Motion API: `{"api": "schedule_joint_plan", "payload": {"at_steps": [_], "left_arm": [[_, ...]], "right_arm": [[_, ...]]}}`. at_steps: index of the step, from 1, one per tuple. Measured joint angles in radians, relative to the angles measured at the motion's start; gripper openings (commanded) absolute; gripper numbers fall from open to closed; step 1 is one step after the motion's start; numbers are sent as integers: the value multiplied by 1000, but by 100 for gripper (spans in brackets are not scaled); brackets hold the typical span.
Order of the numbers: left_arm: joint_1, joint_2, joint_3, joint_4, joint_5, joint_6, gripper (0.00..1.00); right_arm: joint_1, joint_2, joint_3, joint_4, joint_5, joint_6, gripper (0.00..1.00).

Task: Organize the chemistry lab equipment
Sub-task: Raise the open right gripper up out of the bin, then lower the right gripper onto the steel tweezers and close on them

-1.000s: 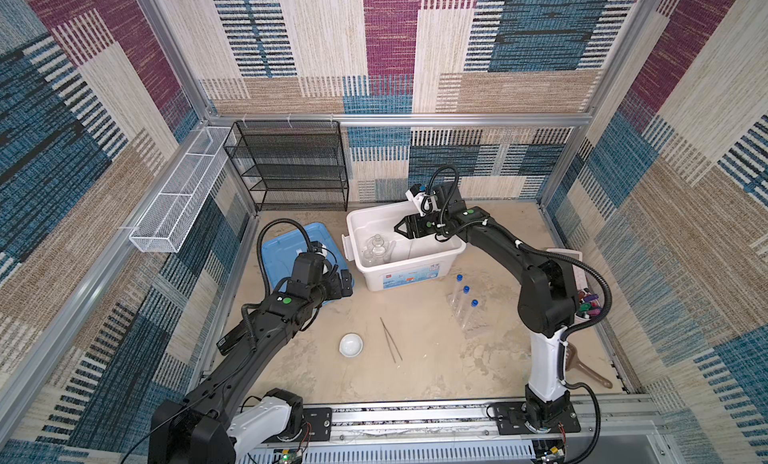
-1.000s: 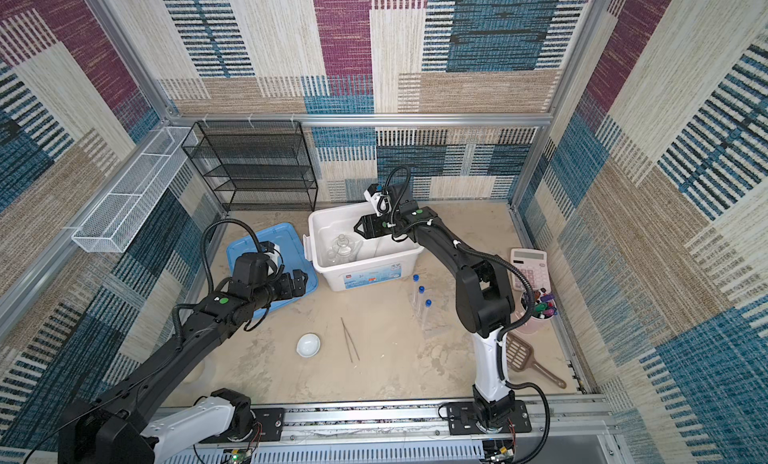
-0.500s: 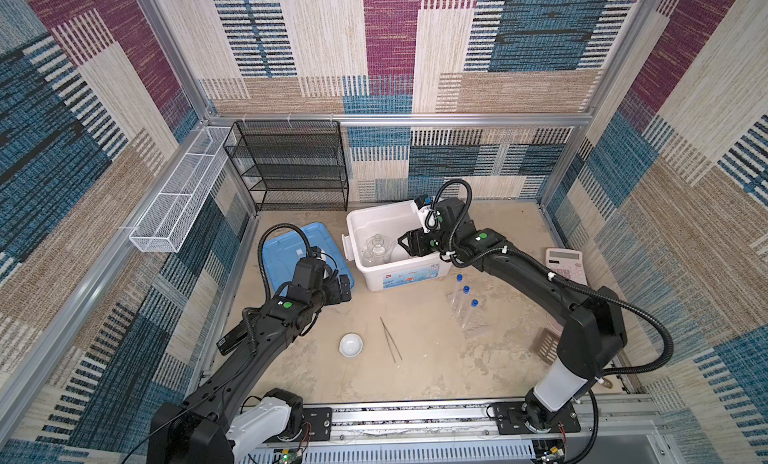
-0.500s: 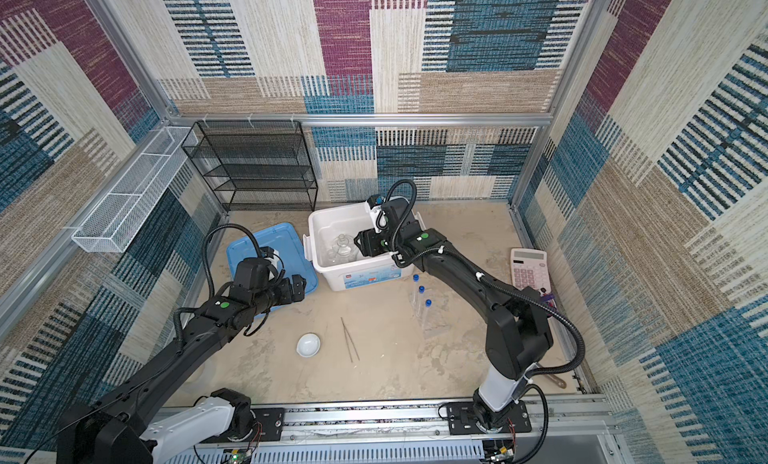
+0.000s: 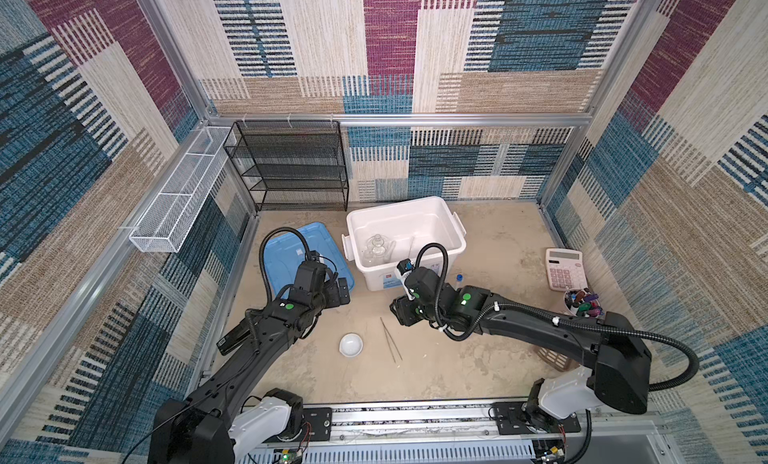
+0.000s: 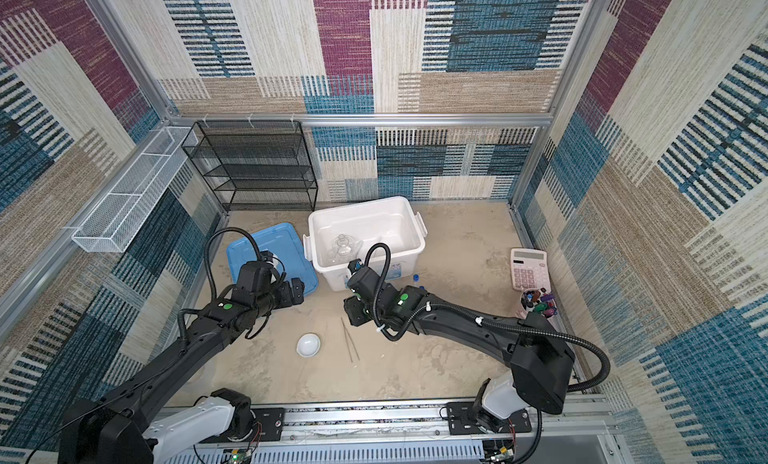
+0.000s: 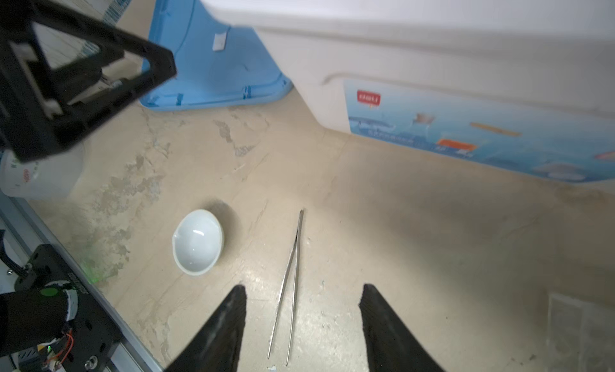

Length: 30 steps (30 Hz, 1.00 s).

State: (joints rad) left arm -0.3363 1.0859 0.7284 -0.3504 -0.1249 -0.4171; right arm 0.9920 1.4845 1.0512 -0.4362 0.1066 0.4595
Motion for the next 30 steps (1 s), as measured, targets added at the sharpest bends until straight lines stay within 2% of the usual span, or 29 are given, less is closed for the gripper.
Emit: {"api": "schedule_joint_plan", "payload": {"at_steps": [7, 21, 30], "left_arm": [[0, -3, -12, 7, -1, -2, 99], [0, -28, -38, 18, -7, -7, 99], [0, -46, -50, 17, -16, -14, 99]], "right_arm": [[69, 72, -51, 4, 5, 48, 55], [108, 265, 41, -9, -60, 45, 55], [123, 358, 90, -50, -71, 20, 48]]}}
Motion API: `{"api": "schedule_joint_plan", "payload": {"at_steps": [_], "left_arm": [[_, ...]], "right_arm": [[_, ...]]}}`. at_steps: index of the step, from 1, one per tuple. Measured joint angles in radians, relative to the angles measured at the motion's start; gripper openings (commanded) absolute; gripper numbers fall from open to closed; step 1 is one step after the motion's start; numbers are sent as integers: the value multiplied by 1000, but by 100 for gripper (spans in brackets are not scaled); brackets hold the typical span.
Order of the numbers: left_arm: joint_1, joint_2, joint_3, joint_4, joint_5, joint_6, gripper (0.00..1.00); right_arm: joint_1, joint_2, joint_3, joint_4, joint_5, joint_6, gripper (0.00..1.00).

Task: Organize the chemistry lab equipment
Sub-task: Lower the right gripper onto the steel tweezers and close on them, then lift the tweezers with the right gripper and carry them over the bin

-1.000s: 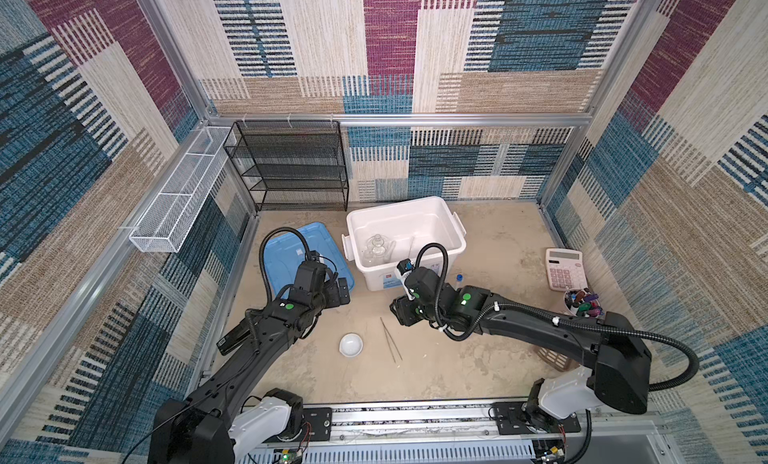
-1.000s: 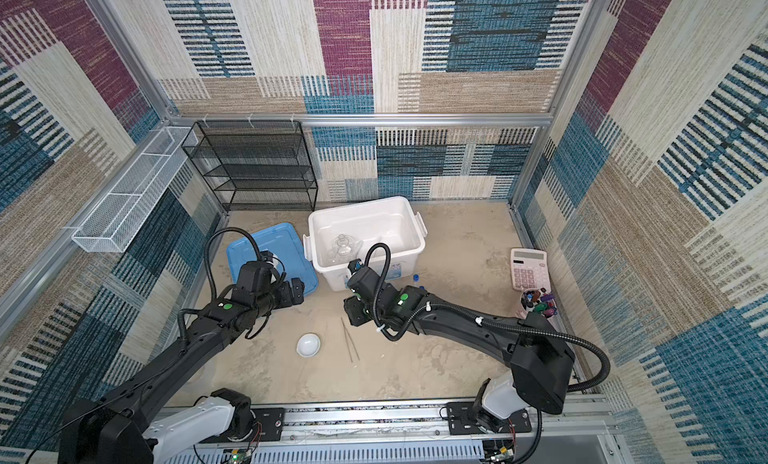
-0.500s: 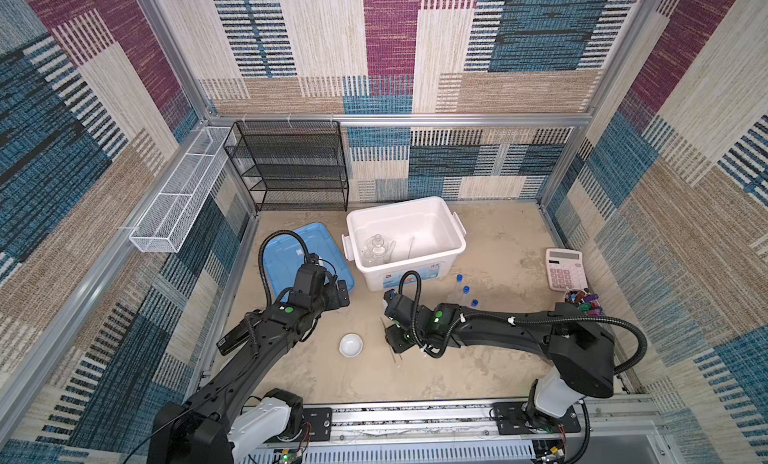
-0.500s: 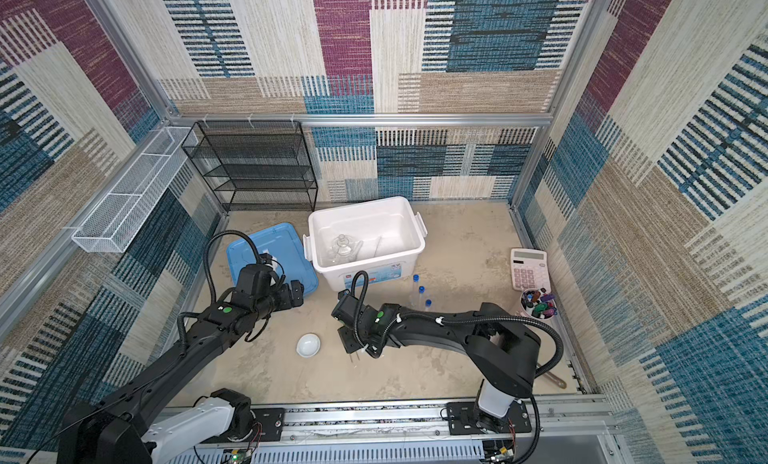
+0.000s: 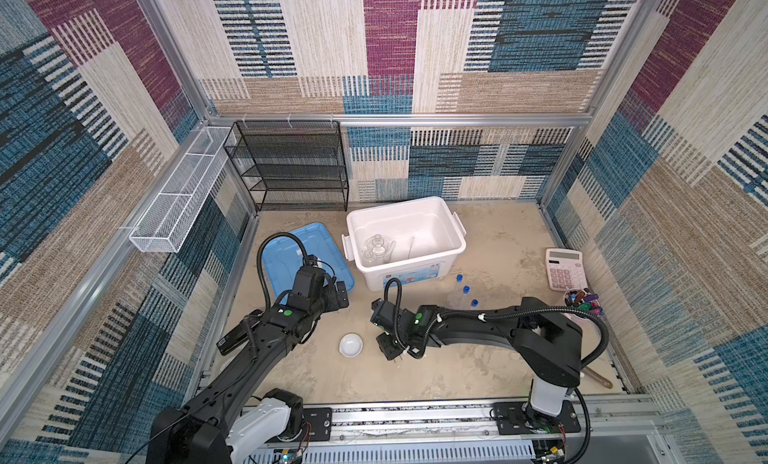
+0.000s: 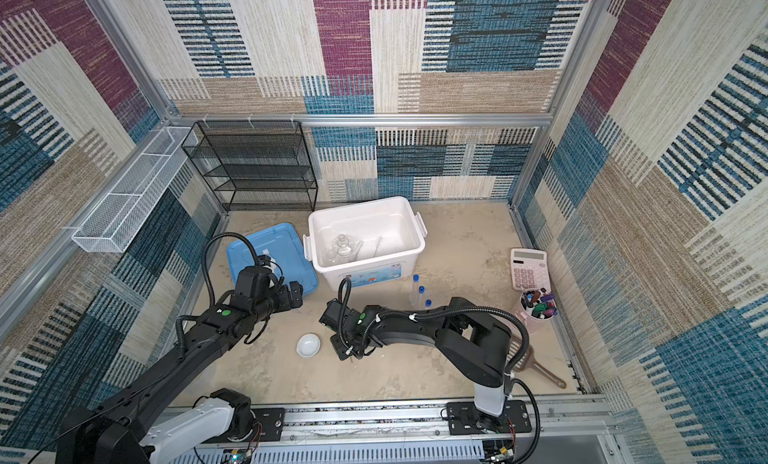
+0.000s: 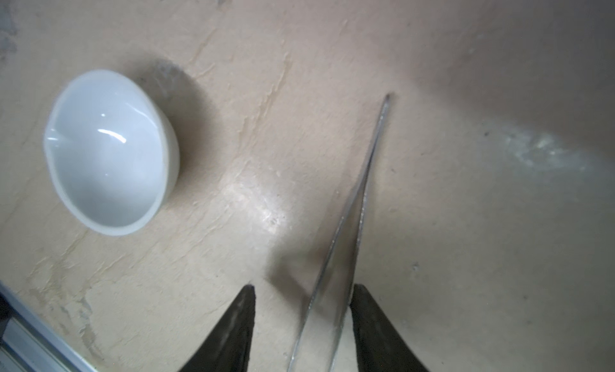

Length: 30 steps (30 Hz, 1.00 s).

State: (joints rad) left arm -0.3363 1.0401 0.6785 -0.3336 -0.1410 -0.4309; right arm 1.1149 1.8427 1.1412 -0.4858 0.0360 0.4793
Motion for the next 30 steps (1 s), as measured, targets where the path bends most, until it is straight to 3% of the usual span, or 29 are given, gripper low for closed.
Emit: {"api": "schedule_joint_plan", "payload": {"at_steps": [6, 10, 20, 30], "left_arm": [[0, -13, -8, -4, -13, -3, 99], [0, -16, -11, -8, -14, -3, 99], [0, -25, -19, -14, -17, -11, 99], [0, -18, -22, -29, -31, -15, 99]], "right_arm": [[0, 33, 28, -9, 30, -25, 47], [0, 34, 29, -11, 45, -37, 35], [-2, 26, 8, 3, 53, -47, 18], [-2, -47, -27, 32, -38, -85, 13]]}}
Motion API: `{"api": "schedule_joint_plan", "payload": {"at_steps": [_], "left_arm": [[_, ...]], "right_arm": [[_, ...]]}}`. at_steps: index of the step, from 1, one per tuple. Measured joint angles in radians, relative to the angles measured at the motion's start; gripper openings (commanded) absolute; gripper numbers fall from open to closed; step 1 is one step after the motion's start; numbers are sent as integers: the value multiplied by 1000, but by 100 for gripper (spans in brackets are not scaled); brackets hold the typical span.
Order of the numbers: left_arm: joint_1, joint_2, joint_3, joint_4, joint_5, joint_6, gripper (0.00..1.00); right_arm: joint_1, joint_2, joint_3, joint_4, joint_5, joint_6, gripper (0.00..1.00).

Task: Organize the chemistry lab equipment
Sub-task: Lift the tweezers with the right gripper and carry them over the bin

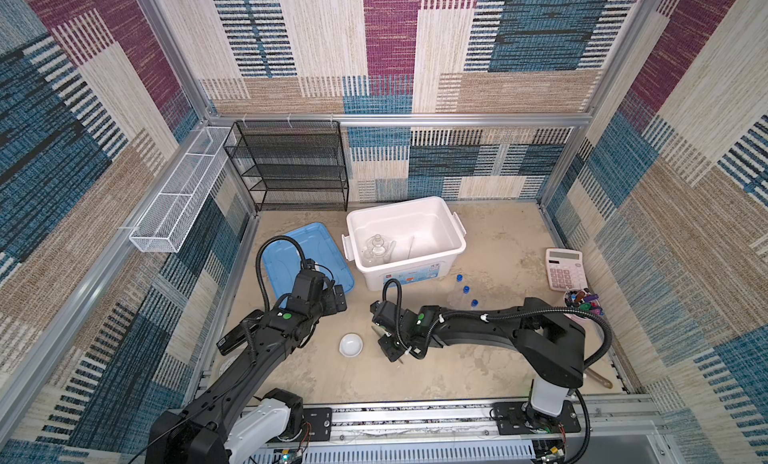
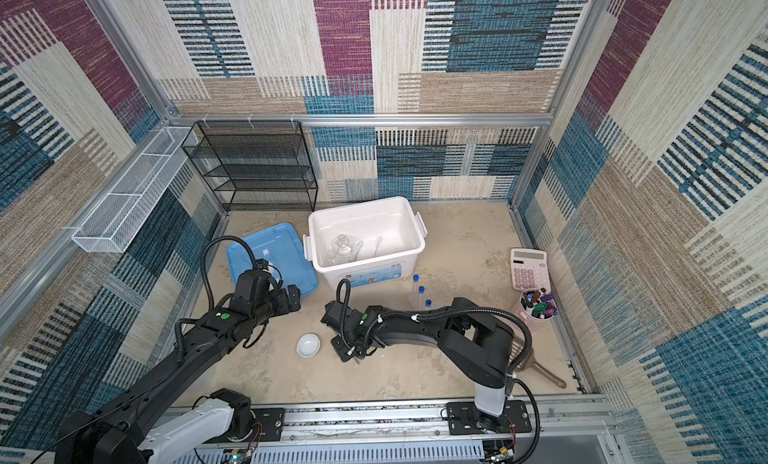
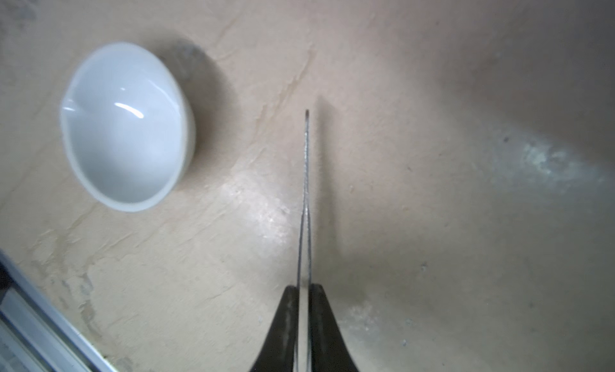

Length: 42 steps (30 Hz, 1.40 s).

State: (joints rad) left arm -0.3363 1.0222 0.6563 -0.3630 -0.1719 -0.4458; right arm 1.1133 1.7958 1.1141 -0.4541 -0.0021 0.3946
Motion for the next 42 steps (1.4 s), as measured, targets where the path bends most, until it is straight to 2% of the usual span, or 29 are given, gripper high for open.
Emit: {"api": "schedule_joint_plan", "payload": {"at_steps": [16, 29, 36, 42], "left_arm": [[0, -2, 0, -37, -8, -8, 99], [0, 5, 2, -66, -4, -33, 100], [-1, 19, 7, -72, -3, -43, 100], [-4, 38, 7, -74, 12, -49, 100]], "right_arm": [[-31, -222, -16, 134, -45, -104, 13], [-275, -380, 39, 183, -89, -275, 15], [-421, -381, 59, 205, -114, -371, 16], [-550, -323, 111, 224, -142, -431, 16]]}}
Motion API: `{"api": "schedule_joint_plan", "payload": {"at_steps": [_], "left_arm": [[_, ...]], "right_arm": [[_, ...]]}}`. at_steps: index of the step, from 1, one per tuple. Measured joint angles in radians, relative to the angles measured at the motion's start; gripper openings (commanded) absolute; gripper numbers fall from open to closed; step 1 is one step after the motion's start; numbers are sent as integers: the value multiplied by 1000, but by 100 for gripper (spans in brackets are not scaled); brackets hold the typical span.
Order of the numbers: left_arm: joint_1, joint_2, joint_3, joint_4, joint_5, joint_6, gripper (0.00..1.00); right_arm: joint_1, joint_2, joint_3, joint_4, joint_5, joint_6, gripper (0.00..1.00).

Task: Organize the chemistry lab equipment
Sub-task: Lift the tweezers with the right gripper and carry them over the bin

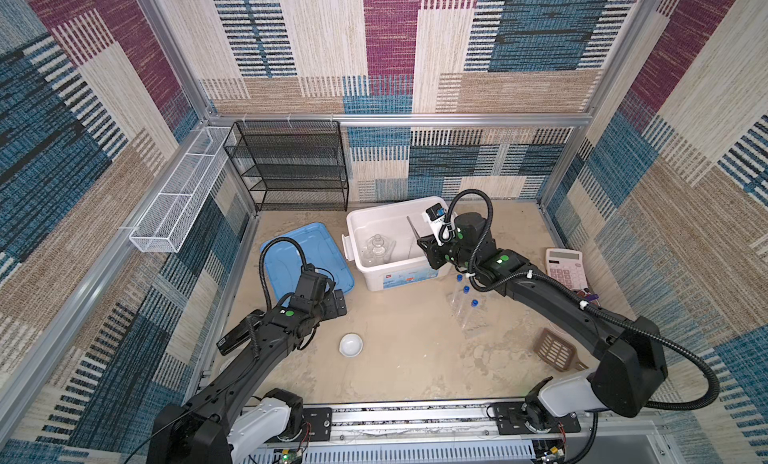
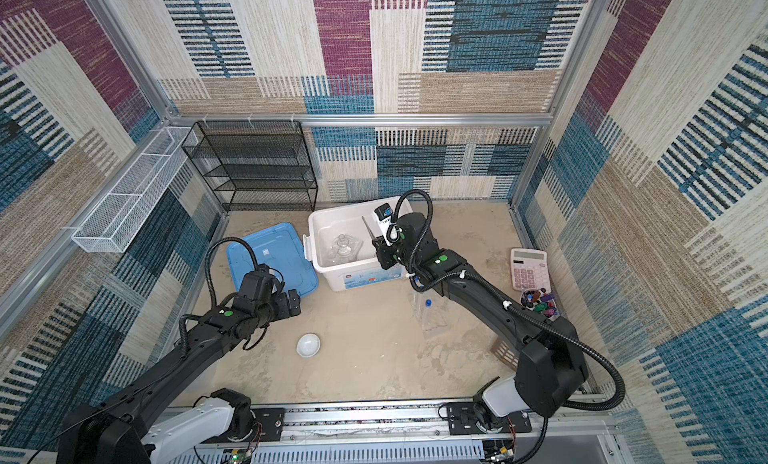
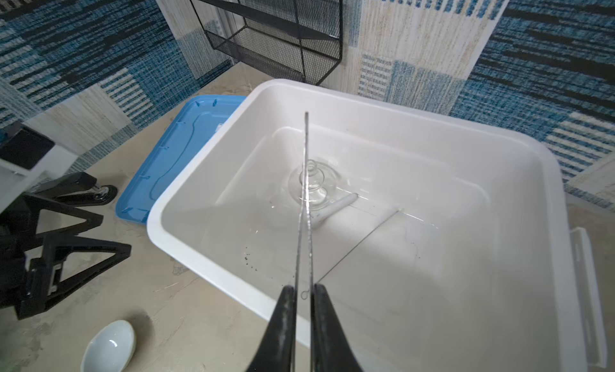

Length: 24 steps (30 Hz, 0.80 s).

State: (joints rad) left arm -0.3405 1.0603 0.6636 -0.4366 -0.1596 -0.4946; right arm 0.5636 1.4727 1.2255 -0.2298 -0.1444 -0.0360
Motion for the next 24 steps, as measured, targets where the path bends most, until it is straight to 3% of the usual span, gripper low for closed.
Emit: {"api": "schedule_joint_plan", "payload": {"at_steps": [11, 24], "left_arm": [[-2, 7, 2, -1, 6, 0, 100], [-3, 7, 2, -1, 5, -2, 100]], "right_arm": [[-103, 239, 237, -38, -45, -159, 16], [-121, 488, 415, -147, -2, -188, 16]]}}
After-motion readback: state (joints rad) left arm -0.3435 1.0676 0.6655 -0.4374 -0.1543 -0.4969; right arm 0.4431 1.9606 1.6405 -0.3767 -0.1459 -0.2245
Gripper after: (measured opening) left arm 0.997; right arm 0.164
